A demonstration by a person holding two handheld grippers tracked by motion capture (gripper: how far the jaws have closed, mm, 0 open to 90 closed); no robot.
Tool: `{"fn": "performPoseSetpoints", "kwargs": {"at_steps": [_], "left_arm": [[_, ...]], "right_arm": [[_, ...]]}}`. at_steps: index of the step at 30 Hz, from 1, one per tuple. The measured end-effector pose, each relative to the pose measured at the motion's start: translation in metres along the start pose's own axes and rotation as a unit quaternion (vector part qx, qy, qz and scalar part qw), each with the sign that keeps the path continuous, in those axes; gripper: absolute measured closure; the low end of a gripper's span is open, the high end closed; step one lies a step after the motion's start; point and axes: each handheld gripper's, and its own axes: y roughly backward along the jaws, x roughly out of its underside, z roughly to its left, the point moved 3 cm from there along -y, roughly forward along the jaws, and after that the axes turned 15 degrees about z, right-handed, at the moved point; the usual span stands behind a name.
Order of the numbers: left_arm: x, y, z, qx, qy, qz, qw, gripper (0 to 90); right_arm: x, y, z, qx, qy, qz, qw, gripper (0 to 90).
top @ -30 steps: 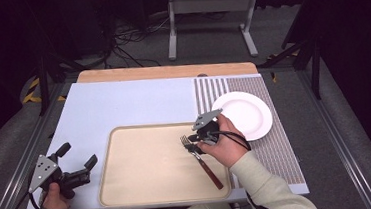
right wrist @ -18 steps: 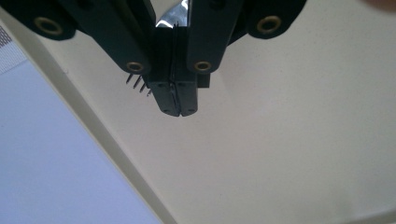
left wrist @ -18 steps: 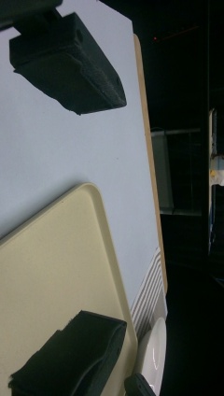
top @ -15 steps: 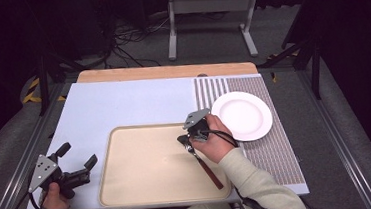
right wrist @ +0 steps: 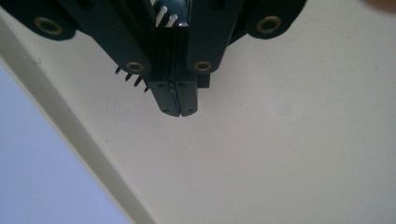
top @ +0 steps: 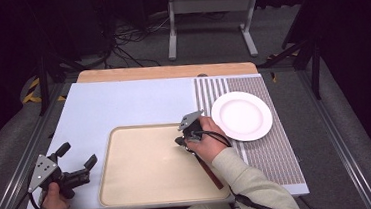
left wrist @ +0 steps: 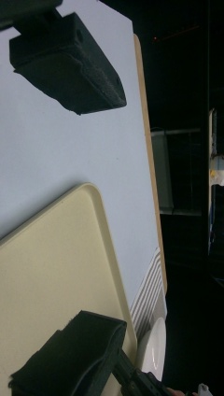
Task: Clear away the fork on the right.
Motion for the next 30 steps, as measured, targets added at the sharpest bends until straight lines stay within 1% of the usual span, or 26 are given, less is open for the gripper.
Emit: {"fn": "performPoseSetpoints", "kwargs": {"at_steps": [6, 11, 14, 17, 18, 20, 27, 30], "left_arm": [[0.000, 0.000, 0.000, 0.000, 0.001, 0.000, 1.0000, 0.1], [0.000, 0.000, 0.000, 0.001, 0.001, 0.001, 1.0000, 0.1], [0.000, 0.000, 0.000, 0.001, 0.001, 0.001, 1.0000, 0.1], [0.000, -0.001, 0.000, 0.001, 0.002, 0.001, 1.0000, 0.1], [0.000, -0.001, 0.000, 0.001, 0.001, 0.001, 1.0000, 0.1], [0.001, -0.001, 0.000, 0.002, 0.001, 0.002, 1.0000, 0.1], [0.001, -0.001, 0.000, 0.002, 0.002, 0.002, 1.0000, 0.1], [0.001, -0.001, 0.000, 0.002, 0.001, 0.003, 1.0000, 0.1]], "right_arm": [[0.001, -0.003, -0.002, 0.004, 0.000, 0.003, 1.0000, 90.0], [0.003, -0.003, -0.005, 0.015, 0.001, 0.010, 0.9998, 90.0], [0.005, -0.002, -0.007, 0.022, -0.002, 0.016, 0.9996, 90.0], [0.008, -0.002, -0.010, 0.023, -0.008, 0.020, 0.9995, 90.0], [0.009, -0.001, -0.010, 0.023, -0.013, 0.021, 0.9994, 90.0], [0.011, 0.000, -0.014, 0.034, -0.021, 0.026, 0.9989, 90.0], [0.017, 0.002, -0.019, 0.046, -0.034, 0.031, 0.9979, 90.0], [0.019, 0.003, -0.021, 0.047, -0.038, 0.033, 0.9976, 90.0]]}}
